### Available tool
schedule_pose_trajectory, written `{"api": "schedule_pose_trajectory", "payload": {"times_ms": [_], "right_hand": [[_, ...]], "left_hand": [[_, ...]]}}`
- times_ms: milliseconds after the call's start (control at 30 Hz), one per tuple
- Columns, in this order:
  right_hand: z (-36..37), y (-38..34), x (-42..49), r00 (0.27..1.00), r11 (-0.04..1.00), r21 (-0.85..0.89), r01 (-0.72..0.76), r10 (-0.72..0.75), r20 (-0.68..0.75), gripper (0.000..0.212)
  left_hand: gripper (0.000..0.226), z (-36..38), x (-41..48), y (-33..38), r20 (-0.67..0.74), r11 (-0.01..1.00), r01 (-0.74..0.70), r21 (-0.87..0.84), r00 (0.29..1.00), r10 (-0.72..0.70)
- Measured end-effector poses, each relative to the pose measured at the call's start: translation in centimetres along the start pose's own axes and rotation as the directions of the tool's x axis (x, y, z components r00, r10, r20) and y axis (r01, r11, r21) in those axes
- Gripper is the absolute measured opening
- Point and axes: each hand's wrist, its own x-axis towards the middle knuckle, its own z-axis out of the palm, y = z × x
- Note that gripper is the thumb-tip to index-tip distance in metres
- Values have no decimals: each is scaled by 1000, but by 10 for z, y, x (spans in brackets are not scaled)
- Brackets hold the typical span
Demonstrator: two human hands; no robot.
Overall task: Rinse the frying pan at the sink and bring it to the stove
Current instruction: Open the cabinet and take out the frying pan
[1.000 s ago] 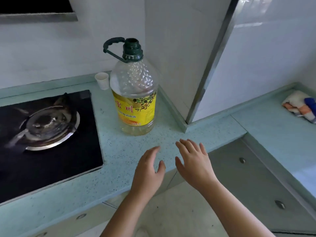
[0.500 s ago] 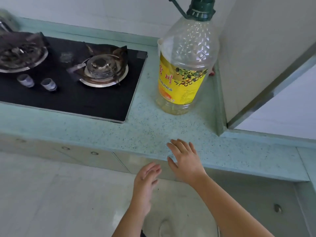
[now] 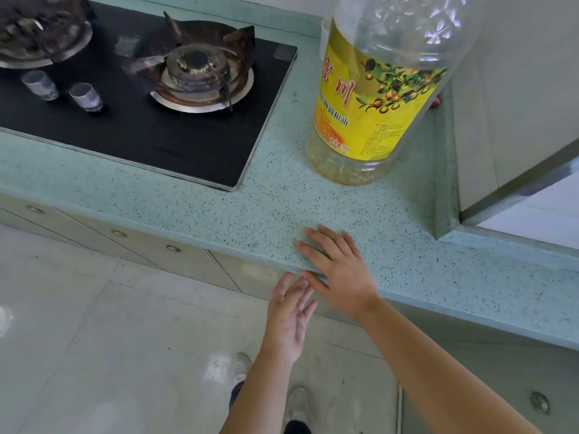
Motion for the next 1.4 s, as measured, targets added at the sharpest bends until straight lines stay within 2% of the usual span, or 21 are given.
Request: {"api": "schedule_pose_trajectory", "payload": {"times_ms": [100, 200, 333, 567, 900, 1033, 1200, 1400], "right_hand": [[2, 1, -1, 1000, 1000, 11, 5, -4, -26, 45], [4, 3, -2, 999, 1000, -8, 14, -14, -28, 45], [4, 3, -2, 1000, 1000, -23, 17, -17, -2, 45], [2, 3, -1, 999, 1000, -25, 13, -12, 34, 46], [-3, -2, -1, 999, 999, -48, 2, 1, 49, 46], [-9, -7, -1, 994, 996, -84, -27, 36, 106, 47], [-15, -22, -2, 983, 991, -97, -94, 108, 146, 45], [-19, -46, -8, 937, 973, 5, -232, 222, 270, 54]], "left_hand": [[40, 0, 5, -2, 7, 996, -5, -85, 1000, 5], [47, 3, 8, -4, 22, 988, -12, -154, 1000, 16], [42, 7, 12, -5, 33, 970, -45, -240, 998, 54], [27, 14, 6, -7, -29, 970, -54, -237, 998, 49], [31, -12, -17, -6, -118, 999, -17, -39, 993, 12], [33, -25, -33, -3, -134, 999, -5, 53, 991, 12], [34, -39, -49, 3, -157, 979, 2, 204, 987, 30], [42, -53, -64, 13, -213, 918, 56, 392, 977, 32]]}}
